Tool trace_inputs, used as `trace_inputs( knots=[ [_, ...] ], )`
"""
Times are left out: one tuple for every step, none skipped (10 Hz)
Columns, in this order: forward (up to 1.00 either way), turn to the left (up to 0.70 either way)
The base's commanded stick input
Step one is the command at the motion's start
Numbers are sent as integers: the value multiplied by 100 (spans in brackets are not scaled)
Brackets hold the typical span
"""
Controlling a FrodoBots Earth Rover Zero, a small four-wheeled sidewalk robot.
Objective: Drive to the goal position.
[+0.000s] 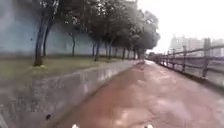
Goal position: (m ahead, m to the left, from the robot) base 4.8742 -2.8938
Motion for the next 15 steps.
trace_inputs(
  knots=[
    [85, 2],
    [85, 2],
    [85, 2],
    [85, 2],
    [85, 2],
    [85, 2],
    [85, 2],
    [85, 2],
    [85, 2],
    [85, 2],
    [85, 2],
    [85, 2],
    [85, 2],
    [85, 2],
    [85, 2]
  ],
)
